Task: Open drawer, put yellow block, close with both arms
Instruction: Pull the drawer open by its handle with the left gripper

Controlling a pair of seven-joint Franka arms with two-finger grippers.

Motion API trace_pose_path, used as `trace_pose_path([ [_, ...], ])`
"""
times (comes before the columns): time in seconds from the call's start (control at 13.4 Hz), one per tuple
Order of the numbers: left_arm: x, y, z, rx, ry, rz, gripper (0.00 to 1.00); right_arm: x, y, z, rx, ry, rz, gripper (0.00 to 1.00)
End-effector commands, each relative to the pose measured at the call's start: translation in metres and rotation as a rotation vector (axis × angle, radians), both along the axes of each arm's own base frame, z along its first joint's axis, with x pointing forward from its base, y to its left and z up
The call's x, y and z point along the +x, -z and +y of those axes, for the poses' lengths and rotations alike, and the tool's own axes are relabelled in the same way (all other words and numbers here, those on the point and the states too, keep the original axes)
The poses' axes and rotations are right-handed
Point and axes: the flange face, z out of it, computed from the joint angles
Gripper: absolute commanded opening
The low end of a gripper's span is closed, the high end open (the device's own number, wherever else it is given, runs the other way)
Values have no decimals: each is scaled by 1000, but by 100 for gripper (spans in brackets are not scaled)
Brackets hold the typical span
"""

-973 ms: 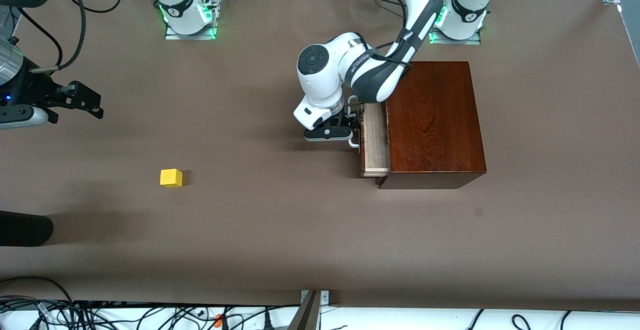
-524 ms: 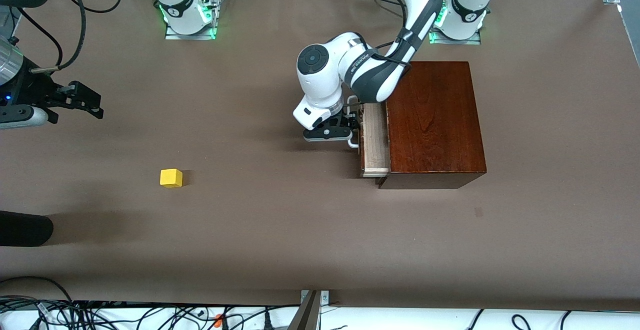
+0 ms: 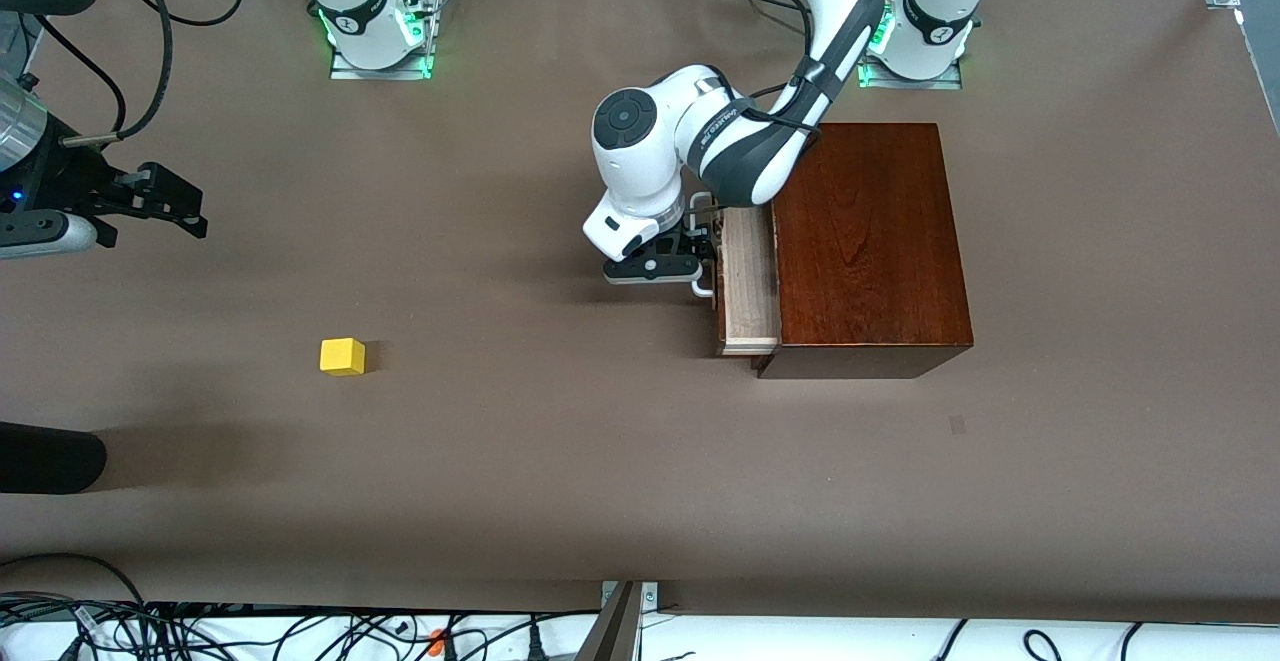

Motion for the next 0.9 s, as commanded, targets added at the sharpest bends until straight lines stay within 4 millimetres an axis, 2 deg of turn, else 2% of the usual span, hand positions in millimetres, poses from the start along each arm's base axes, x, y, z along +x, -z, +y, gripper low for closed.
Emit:
trace_pose_path([
  [0.0,6,15,-23,-103,-6,-3,100,0,-4,0,6,-4,-1,100],
  [0.15,14,20,-15,-98,-3,1,100,0,-3,-1,2,-3,6,100],
  [0.3,13,27,-15,-94,0,8,100,0,-3,-1,1,-3,6,100],
  [0.45,11,17,-18,-101,2,3,100,0,-3,-1,-2,-3,6,100],
  [0.52,7,3,-21,-106,9,-5,100,0,-3,-1,-2,-3,6,100],
  [0.82,-15,-11,-18,40,36,98,100,3,-9,0,9,2,-30,100],
])
